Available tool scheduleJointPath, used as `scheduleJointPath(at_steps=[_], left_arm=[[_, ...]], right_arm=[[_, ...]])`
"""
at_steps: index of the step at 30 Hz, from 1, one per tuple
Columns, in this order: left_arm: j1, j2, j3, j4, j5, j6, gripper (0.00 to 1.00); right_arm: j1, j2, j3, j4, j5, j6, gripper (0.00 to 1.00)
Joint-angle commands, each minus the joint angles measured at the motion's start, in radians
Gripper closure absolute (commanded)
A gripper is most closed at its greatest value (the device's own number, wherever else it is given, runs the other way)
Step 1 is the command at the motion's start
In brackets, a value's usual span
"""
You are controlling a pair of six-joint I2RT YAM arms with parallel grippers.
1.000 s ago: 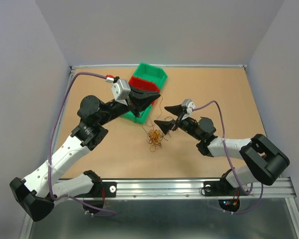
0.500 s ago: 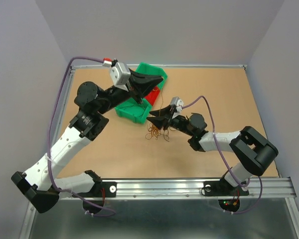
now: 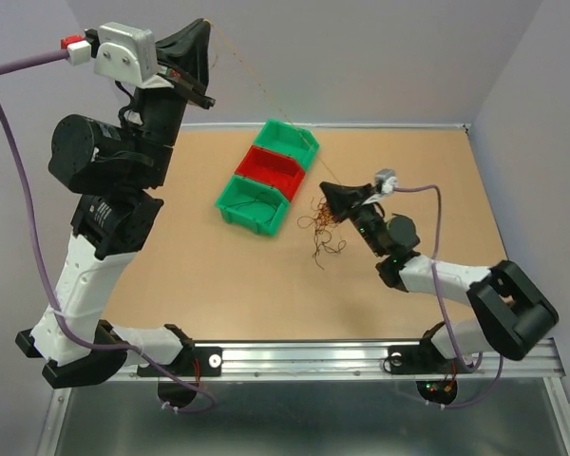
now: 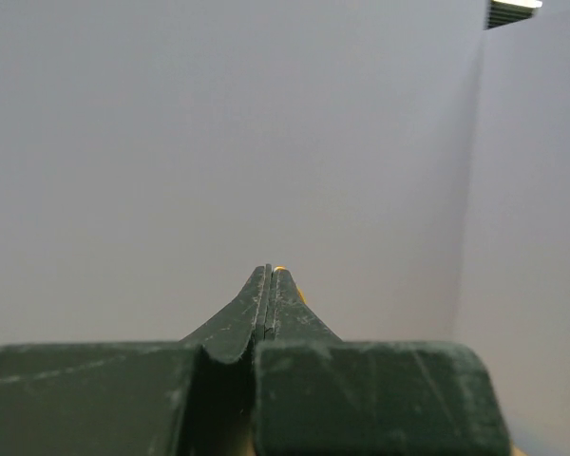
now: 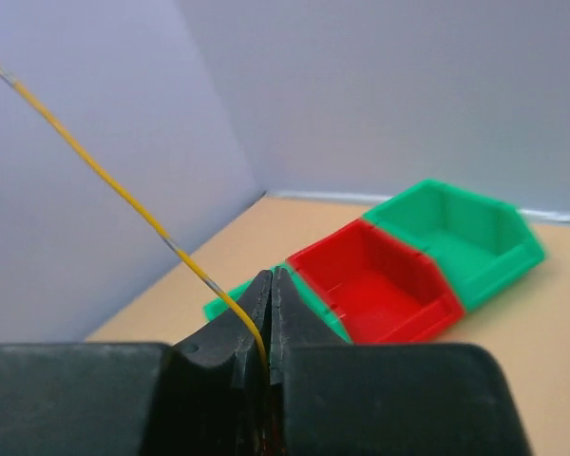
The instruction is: Untangle the cables
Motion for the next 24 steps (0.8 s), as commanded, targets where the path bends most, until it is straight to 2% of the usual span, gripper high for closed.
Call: scheduleJointPath(at_steps=[1,2,5,11,15,21,24], left_arm=[[0.005,-0.105,-0.032,0.333,-0.351,0.114,1.0],[0.005,-0.114,-0.07,0.392,-0.382,0.131,1.0],[0.007,-0.131,-0.099,0.486,-0.486,0.188,1.0],[0.013,-0.151,-0.127,0.592,-0.585,0.206,1.0],[0.017,-0.172,-0.176,0.637,-0.606,0.192,1.0],[0.016,-0.215,-0.342,0.648,-0.496,0.142,1.0],[0.017,-0.244,-0.462,0.629,-0.38,0.105,1.0]], right_arm=[[-0.14,-0.086,-0.126,-0.203,0.224,0.151,0.93],[-0.224,-0.103,-0.142,-0.228,0.189,0.218,0.93],[-0.365,-0.124,-0.188,-0.254,0.118,0.294,0.94],[-0.547,-0.057,-0.197,-0.297,0.096,0.448,0.91],[-0.639,-0.009,-0.215,-0.297,0.106,0.53,0.82],[-0.644,-0.023,-0.215,-0.3,0.086,0.495,0.8],[-0.665,-0.04,-0.223,-0.306,0.103,0.49,0.79]])
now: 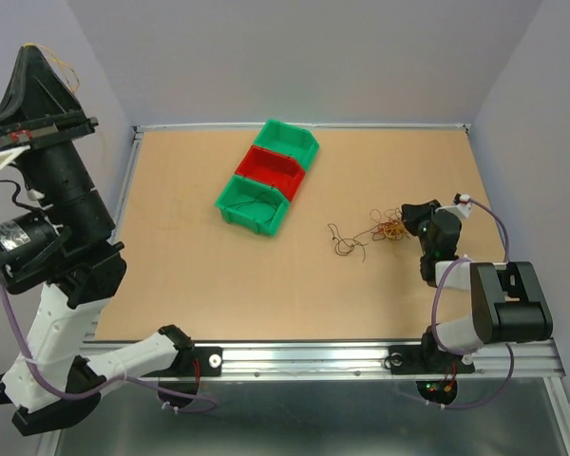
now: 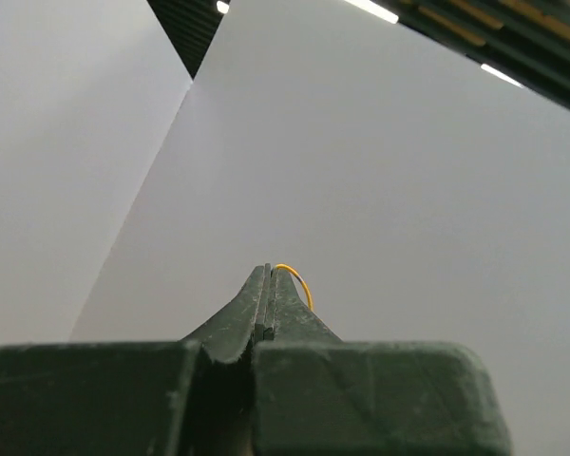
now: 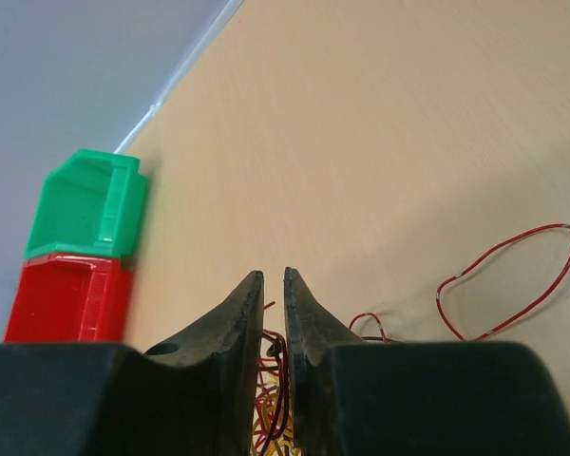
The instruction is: Untangle the cables
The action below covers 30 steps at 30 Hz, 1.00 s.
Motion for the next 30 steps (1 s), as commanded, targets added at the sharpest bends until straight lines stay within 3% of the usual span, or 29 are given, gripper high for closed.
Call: scheduleJointPath(at_steps=[1,4,5,6,9,13,16,22,26,30], left_arm=[[0.002,-0.007,-0.163,0.039,0.171,-0.051,1.0],[0.002,-0.044,-0.306,-0.039,0.431,-0.115,1.0],[0.003,-0.051,-0.371,-0.085,0.491,-0.153,1.0],[0.003,-0.063,-0.405,-0.1,0.547,-0.175,1.0],[0.003,-0.093,-0.531,-0.105,0.717,-0.267,1.0],[0.003,-0.143,-0.642,-0.102,0.918,-0.363,1.0],[0.003,-0.201,-0.723,-0.061,0.978,-0.48,1.0],[0.003,-0.26,-0.804,-0.041,1.004,-0.644,1.0],[0.003,-0.274,-0.844,0.004,1.078,-0.669,1.0],[0.002,-0.294,-0.906,0.071,1.027,-0.697,1.0]], right_arm=[[-0.015,-0.048,-0.026,0.01,0.034,0.009,0.79],[-0.017,-0.089,-0.031,0.013,-0.003,-0.019,0.77],[-0.017,-0.098,-0.026,0.012,-0.059,-0.049,0.68],[-0.017,-0.112,-0.026,0.012,-0.084,-0.059,0.4],[-0.017,-0.169,-0.035,0.012,-0.184,-0.083,0.11],[-0.017,-0.258,-0.06,0.009,-0.245,-0.071,0.03],[-0.015,-0.322,-0.077,0.009,-0.264,-0.058,0.0],[-0.015,-0.417,-0.109,0.009,-0.261,-0.045,0.0],[-0.015,-0.459,-0.131,0.015,-0.258,-0.028,0.0],[-0.015,-0.468,-0.155,0.053,-0.273,-0.01,0.0]])
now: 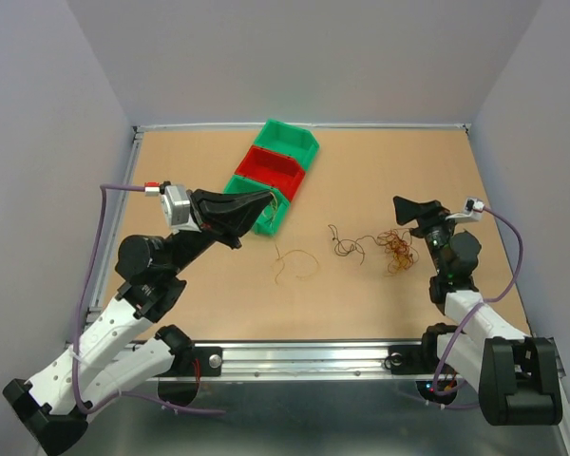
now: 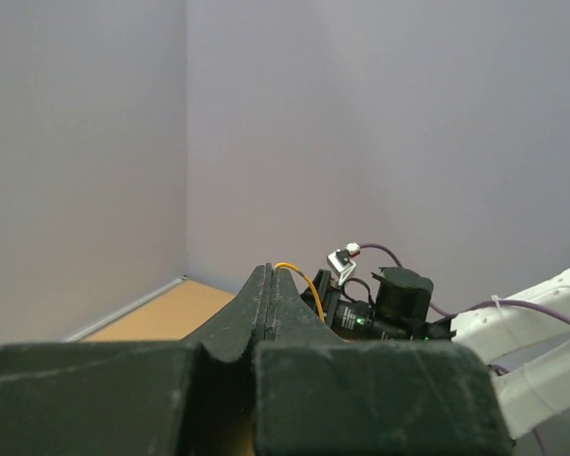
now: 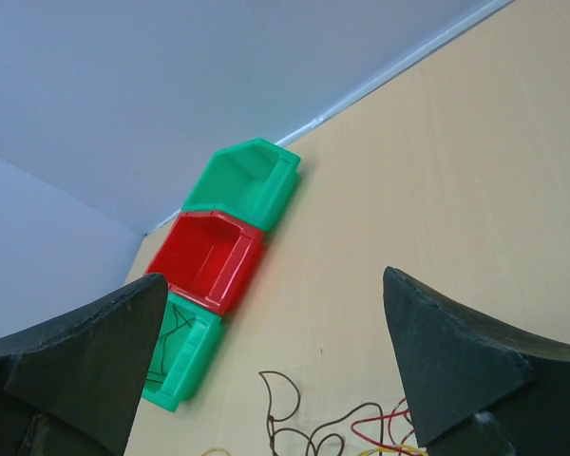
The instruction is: Untangle the cables
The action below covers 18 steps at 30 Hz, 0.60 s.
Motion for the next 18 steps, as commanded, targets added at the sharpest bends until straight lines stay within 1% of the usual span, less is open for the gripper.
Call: scheduleJointPath(at_steps=[1,5,7,8,10,15,16,18], left_arm=[[0.002,-0.016,-0.057,0.139,0.015,-0.057,1.0],[0.002,-0.036,-0.114,0.228,0.107,-0.057,1.0],[0.0,-0.044,-0.135,0.25,0.096,-0.04,1.0],[0.0,-0.047,-0.141,0.259,0.054,-0.046,1.0],[0.002,-0.05,-0.161,0.28,0.036,-0.065,1.0],[0.002,-0.015,-0.122,0.236,0.05,-0.083,1.0],[0.0,-0.009,-0.118,0.233,0.077,-0.079,1.0],[0.002,0.001,-0.117,0.228,0.087,-0.062,1.0]], right_arm=[[-0.005,-0.014,-0.034,0.073,-0.029,0.02,0.0],[-0.005,-0.007,-0.024,0.084,-0.054,0.016,0.0],[-0.005,-0.003,-0.02,0.087,-0.069,0.014,0.0],[-0.005,-0.003,-0.018,0.088,-0.077,0.014,0.0],[-0.005,-0.007,-0.017,0.09,-0.087,0.011,0.0],[-0.005,-0.034,-0.027,0.09,-0.097,0.013,0.0],[-0.005,-0.043,-0.032,0.091,-0.097,0.016,0.0],[-0.005,-0.054,-0.035,0.091,-0.101,0.016,0.0]])
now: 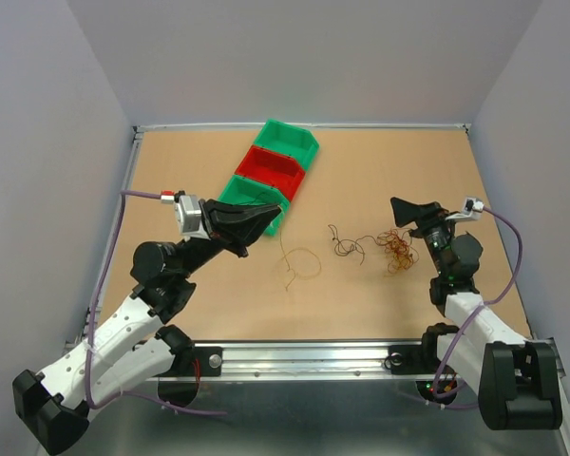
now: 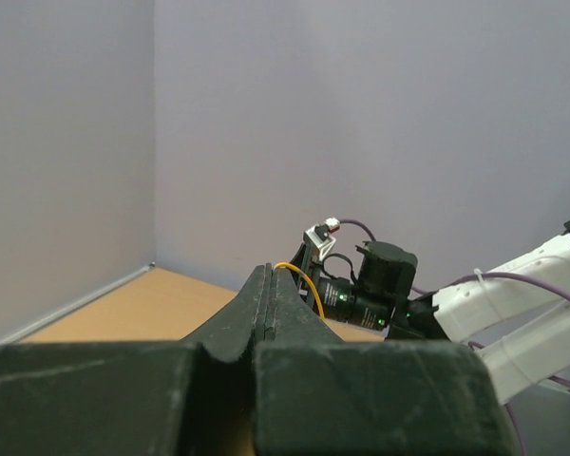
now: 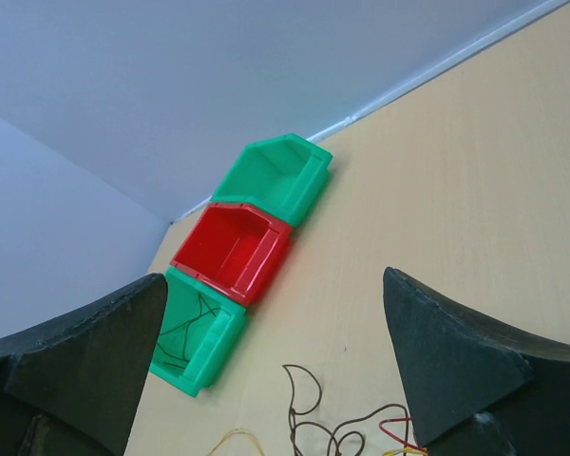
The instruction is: Untangle the cables
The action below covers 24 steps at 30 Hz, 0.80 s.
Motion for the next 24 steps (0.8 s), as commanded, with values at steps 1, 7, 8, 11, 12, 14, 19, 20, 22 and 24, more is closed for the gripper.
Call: scheduleJointPath(at_steps=[1,7,8,11,12,14,19,20,22,24], left_arm=[[0.002,0.014,0.042,0.046,0.033,0.006,1.0],[0.002,0.028,0.069,0.002,0.011,0.027,1.0],[0.002,0.023,0.065,0.009,-0.01,0.023,1.0],[0.002,0.011,0.06,0.017,0.022,0.025,1.0],[0.002,0.008,0.054,0.022,0.037,0.026,1.0],[0.002,0.012,0.056,0.022,0.065,0.043,1.0],[0.002,0.025,0.068,0.0,0.074,0.082,1.0],[0.0,0.023,0.066,-0.006,0.064,0.094,1.0],[0.002,0.017,0.05,-0.006,0.041,0.124,1.0],[0.002,0.017,0.033,0.008,-0.038,0.163,1.0]], right_arm=[[-0.005,-0.039,-0.023,0.062,-0.025,0.004,0.0],[-0.005,-0.061,-0.037,0.064,-0.019,0.006,0.0],[-0.005,-0.059,-0.035,0.064,-0.02,0.006,0.0],[-0.005,-0.053,-0.031,0.067,-0.034,0.006,0.0],[-0.005,-0.052,-0.031,0.069,-0.039,0.007,0.0],[-0.005,-0.052,-0.03,0.073,-0.046,0.01,0.0],[-0.002,-0.027,-0.017,0.105,-0.135,-0.016,0.0],[0.001,-0.016,-0.009,0.11,-0.163,-0.025,0.0],[0.012,0.007,0.009,0.113,-0.252,-0.066,0.01],[0.061,0.047,0.041,0.113,-0.324,-0.132,0.01]])
